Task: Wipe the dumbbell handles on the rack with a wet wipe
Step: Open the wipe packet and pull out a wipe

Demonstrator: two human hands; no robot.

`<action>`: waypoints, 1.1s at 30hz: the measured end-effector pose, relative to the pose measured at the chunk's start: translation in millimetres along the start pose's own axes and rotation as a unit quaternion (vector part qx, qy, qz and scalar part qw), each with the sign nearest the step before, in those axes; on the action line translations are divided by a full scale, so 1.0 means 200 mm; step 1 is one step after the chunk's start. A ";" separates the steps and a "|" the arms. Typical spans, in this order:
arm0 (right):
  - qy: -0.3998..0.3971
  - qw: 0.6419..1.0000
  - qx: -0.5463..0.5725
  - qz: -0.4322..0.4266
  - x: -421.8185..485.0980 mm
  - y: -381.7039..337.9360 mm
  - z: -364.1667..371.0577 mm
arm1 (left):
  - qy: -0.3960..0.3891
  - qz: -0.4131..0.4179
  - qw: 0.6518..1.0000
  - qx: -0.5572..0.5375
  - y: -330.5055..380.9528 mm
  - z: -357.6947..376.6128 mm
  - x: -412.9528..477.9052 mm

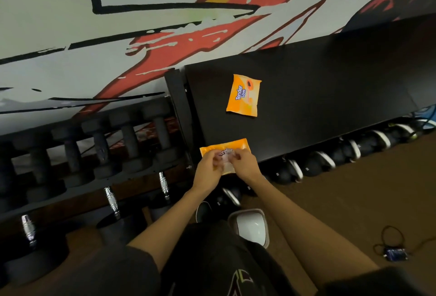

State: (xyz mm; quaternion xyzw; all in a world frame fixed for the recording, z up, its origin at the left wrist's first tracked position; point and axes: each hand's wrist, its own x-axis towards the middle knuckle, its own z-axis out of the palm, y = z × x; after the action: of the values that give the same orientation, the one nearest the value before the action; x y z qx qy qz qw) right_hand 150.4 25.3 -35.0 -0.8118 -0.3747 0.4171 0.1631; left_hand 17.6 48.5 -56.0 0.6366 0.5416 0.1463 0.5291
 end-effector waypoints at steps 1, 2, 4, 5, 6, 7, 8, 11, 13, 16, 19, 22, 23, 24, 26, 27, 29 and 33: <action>-0.001 0.999 0.032 0.012 0.00 0.01 -0.03 | -0.001 0.000 1.000 0.003 0.00 0.01 0.00; -0.005 0.998 0.059 0.022 0.00 0.02 -0.05 | 0.001 0.005 1.000 0.008 0.00 0.01 0.01; -0.020 0.993 0.114 0.037 0.01 0.05 -0.06 | 0.004 0.016 1.000 0.023 -0.01 0.02 0.02; -0.027 0.989 0.141 0.043 0.01 0.06 -0.07 | 0.004 0.020 0.999 0.029 -0.01 0.02 0.03; -0.031 0.984 0.170 0.049 0.01 0.07 -0.07 | 0.004 0.022 0.999 0.037 -0.01 0.02 0.03; -0.033 0.976 0.207 0.056 0.01 0.08 -0.07 | 0.003 0.025 0.999 0.046 -0.01 0.02 0.03; -0.036 0.967 0.246 0.063 0.00 0.08 -0.07 | 0.001 0.026 0.998 0.055 -0.01 0.02 0.03; -0.037 0.933 0.347 0.087 -0.01 0.10 -0.08 | 0.000 0.026 0.997 0.076 0.00 0.02 0.05; -0.036 0.916 0.389 0.095 -0.02 0.11 -0.09 | -0.002 0.023 0.996 0.084 0.00 0.02 0.05; -0.033 0.906 0.409 0.098 -0.02 0.11 -0.09 | 0.003 0.009 0.996 0.089 0.01 0.02 0.07; -0.043 0.918 0.384 0.091 0.00 0.12 -0.10 | 0.008 -0.023 0.996 0.085 0.07 0.01 0.08; -0.045 0.925 0.362 0.104 0.01 0.11 -0.09 | 0.011 -0.043 0.991 0.127 0.12 0.01 0.11; -0.044 0.928 0.354 0.110 0.02 0.11 -0.09 | 0.014 -0.044 0.989 0.143 0.14 0.01 0.12; -0.043 0.930 0.348 0.114 0.03 0.11 -0.09 | 0.016 -0.045 0.987 0.151 0.15 0.01 0.13; -0.044 0.932 0.339 0.118 0.04 0.10 -0.09 | 0.016 -0.051 0.989 0.136 0.16 0.00 0.14; -0.042 0.934 0.335 0.122 0.05 0.09 -0.09 | 0.012 -0.056 0.991 0.120 0.16 -0.01 0.15; -0.036 0.936 0.325 0.128 0.06 0.08 -0.09 | -0.005 -0.069 0.993 0.090 0.13 -0.02 0.15; -0.024 0.938 0.318 0.138 0.06 0.06 -0.09 | -0.034 -0.094 0.995 -0.012 0.08 -0.05 0.14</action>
State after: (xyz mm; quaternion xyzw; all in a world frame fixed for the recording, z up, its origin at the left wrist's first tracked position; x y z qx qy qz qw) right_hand 174.1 27.4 -38.4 -0.7512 -0.1103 0.5523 0.3442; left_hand 28.3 80.0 -49.9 0.5815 0.5790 0.0809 0.5658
